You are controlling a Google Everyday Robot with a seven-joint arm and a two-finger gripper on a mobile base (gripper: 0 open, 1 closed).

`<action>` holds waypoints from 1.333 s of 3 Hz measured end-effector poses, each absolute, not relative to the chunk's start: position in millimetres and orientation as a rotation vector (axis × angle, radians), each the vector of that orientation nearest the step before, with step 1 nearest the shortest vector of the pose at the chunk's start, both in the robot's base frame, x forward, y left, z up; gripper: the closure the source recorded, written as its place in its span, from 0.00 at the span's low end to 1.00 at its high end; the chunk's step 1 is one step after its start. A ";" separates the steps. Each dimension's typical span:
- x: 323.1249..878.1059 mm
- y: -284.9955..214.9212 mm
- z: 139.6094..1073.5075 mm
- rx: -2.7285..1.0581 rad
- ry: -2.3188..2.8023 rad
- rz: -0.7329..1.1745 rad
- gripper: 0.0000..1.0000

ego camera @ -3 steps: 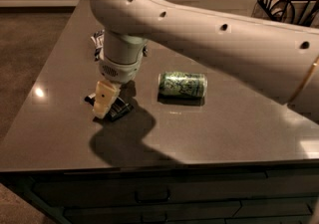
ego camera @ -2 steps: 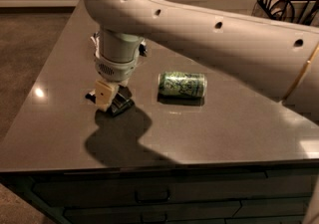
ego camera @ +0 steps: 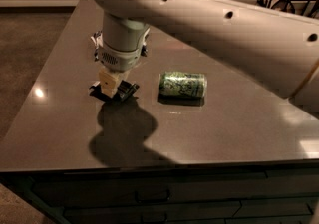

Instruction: Pick rxbar chocolate

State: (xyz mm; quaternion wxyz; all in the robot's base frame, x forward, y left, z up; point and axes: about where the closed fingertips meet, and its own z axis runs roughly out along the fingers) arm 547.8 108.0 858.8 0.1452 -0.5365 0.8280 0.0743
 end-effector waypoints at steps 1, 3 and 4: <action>558.1 98.4 887.8 -1.533 2.351 0.207 1.00; 570.6 79.4 948.5 -1.526 2.283 0.205 1.00; 570.5 79.4 948.7 -1.526 2.282 0.205 1.00</action>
Offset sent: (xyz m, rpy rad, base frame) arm 0.0289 -0.0250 0.1000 0.0351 -0.1062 0.0212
